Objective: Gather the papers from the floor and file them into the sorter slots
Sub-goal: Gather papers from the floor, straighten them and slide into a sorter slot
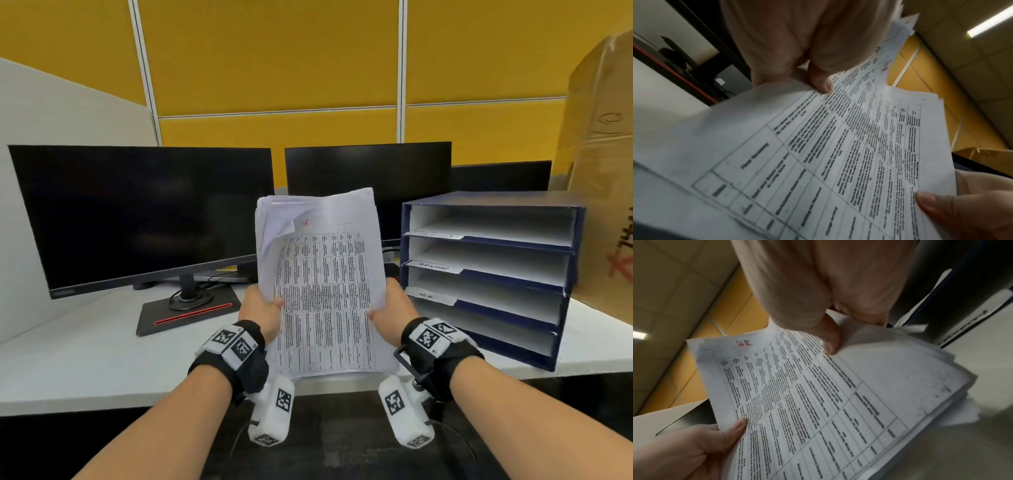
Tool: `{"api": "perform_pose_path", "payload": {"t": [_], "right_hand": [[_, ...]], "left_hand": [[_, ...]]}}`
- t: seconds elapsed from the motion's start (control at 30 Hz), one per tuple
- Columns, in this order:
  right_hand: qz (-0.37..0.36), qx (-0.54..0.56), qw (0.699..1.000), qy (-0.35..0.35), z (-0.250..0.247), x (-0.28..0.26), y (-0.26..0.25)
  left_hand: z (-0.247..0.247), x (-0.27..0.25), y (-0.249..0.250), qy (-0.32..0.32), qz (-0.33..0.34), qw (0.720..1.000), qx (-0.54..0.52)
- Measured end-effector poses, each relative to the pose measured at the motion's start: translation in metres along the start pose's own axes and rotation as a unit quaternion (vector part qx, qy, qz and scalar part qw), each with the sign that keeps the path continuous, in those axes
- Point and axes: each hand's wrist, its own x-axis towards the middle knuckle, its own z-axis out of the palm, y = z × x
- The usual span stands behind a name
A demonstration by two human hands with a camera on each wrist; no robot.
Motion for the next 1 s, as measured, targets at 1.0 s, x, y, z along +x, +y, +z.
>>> {"api": "perform_pose_path", "payload": {"t": [1.0], "right_hand": [[0.019, -0.082, 0.996, -0.013, -0.06, -0.033, 0.006]], "left_hand": [[0.024, -0.018, 0.019, -0.11, 0.034, 0.988, 0.099]]}}
